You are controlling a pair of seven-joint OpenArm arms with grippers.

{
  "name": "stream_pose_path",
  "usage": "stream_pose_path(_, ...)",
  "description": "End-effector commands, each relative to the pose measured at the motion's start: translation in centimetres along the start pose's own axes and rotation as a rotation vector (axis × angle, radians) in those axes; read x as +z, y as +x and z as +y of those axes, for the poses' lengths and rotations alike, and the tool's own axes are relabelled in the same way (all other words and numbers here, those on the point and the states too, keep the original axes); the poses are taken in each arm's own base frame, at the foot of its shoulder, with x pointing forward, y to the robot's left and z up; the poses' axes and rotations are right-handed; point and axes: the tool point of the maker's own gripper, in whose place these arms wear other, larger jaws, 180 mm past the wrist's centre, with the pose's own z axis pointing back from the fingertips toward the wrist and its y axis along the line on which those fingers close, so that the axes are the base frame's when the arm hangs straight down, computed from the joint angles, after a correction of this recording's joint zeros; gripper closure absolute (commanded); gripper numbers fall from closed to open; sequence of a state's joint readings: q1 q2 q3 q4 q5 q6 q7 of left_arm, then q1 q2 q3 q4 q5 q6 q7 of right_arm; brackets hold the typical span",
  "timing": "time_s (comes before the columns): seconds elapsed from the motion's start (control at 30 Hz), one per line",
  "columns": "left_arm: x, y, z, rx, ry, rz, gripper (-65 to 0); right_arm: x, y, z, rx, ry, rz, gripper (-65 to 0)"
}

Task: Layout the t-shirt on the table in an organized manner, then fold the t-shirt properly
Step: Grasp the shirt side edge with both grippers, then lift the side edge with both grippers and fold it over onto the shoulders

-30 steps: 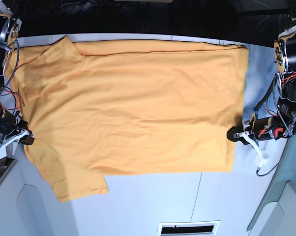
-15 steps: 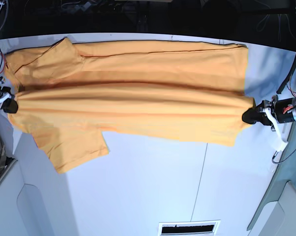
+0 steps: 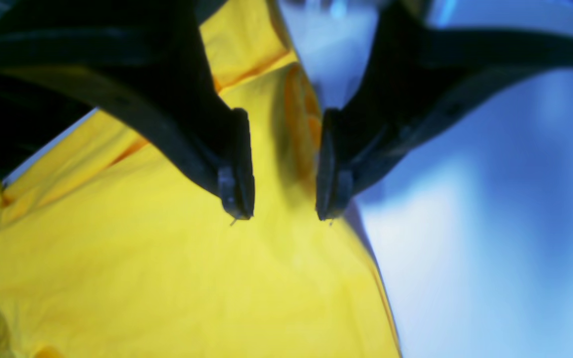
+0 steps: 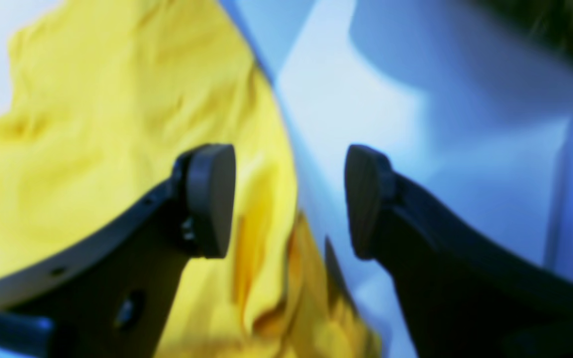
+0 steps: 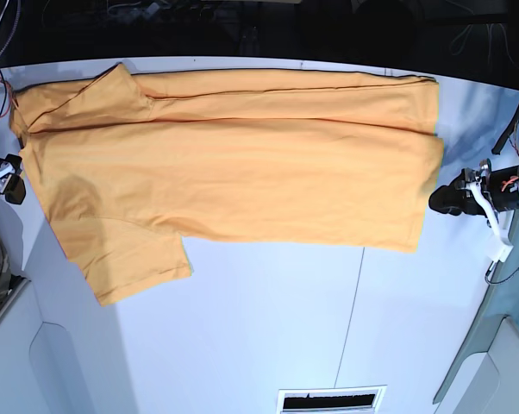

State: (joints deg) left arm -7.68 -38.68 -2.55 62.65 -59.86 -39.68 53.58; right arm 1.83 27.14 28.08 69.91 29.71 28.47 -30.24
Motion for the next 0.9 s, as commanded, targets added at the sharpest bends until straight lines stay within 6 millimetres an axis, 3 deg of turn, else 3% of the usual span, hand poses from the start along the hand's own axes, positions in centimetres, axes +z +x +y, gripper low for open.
stream_pose_path(0.0,1.0,2.3,-0.1,-0.035,-0.001,-0.056,-24.6,0.3,3.3,-0.5,0.008,-0.014,-0.080,-34.3)
stream_pose_path(0.13,0.9,2.7,-0.1,-0.065,0.018,-0.068,-24.7,-1.0,5.8,-1.2,0.010,-0.056,-0.115,-34.3)
stream_pose_path(0.23,0.7,2.6,0.2,-0.081,0.038,-0.062,-24.8,-2.7,6.7,-2.2,-0.043,-0.077,-0.125,-34.3)
stream_pose_path(0.33,0.7,2.5,0.2,-0.083,0.041,-0.058,-28.5,-4.7,6.4,-2.8,-0.134,-0.079,-0.119,-34.3)
stream_pose_path(0.47,0.6,2.6,0.3,-0.087,0.047,-0.066,-31.5,-6.7,4.1,-2.9,-0.223,-0.071,-0.074,-34.3)
stream_pose_path(0.6,0.2,3.1,1.0,-0.136,0.099,-0.097,-31.5,-8.0,1.4,-1.2,-0.219,-0.034,-0.009,-34.3)
stream_pose_path(0.87,-2.7,4.9,2.7,-0.092,0.184,-0.151,-31.5,-10.0,-1.0,5.1,-0.154,0.099,0.061,-34.3)
